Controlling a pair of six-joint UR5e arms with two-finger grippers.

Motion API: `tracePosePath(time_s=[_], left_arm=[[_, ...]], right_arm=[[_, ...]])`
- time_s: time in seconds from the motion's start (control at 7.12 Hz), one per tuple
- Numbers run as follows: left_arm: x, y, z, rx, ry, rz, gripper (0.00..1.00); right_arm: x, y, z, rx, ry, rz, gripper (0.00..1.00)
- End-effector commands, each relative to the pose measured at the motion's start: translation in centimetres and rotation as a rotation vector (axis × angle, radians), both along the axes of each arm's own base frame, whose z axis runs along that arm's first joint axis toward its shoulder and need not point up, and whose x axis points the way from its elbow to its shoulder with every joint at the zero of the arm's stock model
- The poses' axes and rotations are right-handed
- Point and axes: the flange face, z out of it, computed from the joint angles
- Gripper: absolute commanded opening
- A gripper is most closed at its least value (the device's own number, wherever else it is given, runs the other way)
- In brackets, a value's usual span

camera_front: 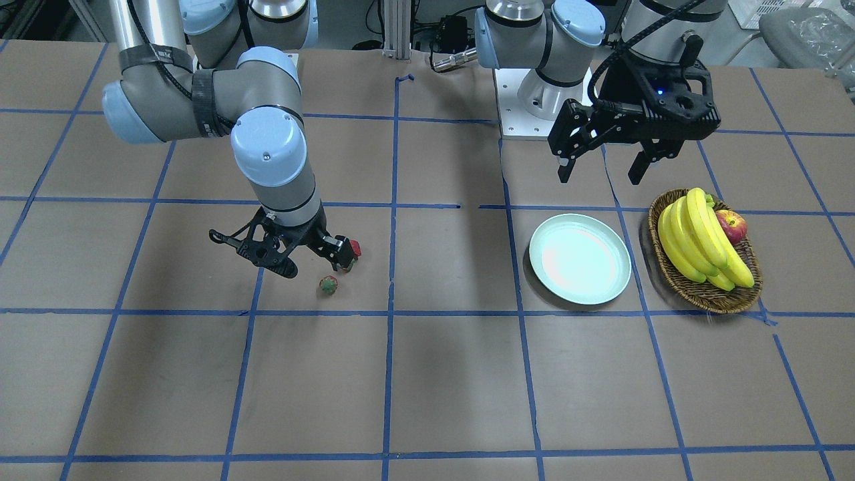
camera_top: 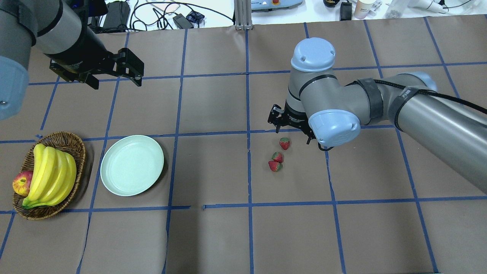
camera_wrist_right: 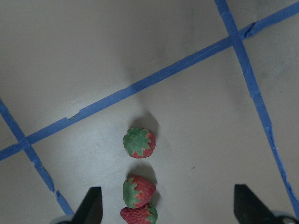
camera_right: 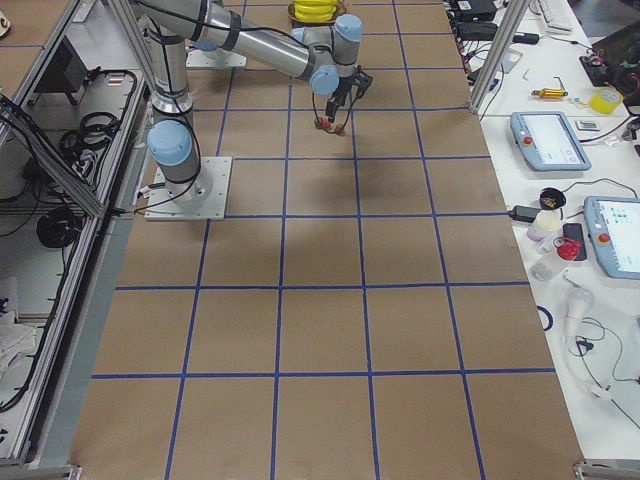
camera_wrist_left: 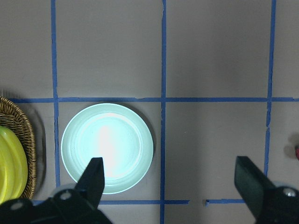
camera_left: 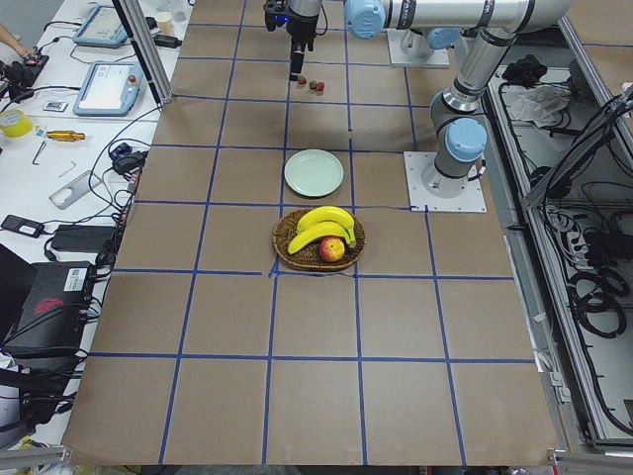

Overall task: Collect all strawberries into plate
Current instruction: 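Lower the right gripper over the cluster of red strawberries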

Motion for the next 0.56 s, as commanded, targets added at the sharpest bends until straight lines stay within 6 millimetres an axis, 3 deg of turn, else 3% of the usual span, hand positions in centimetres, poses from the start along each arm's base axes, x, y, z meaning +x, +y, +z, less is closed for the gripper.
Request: tracePosePath(time_s=[0.0,0.42], left_arm=[[0.0,-0.1,-0.1,0.001,0.0,0.001,1.0],[0.0,0.0,0.0,0.0,-0.003,0.0,1.0]], right_arm=[[0.1,-0.5,-2.3,0.008,0.003,-0.013,1.0],[0.3,-1.2,-5.7,0.041,0.002,-0.007,0.98]])
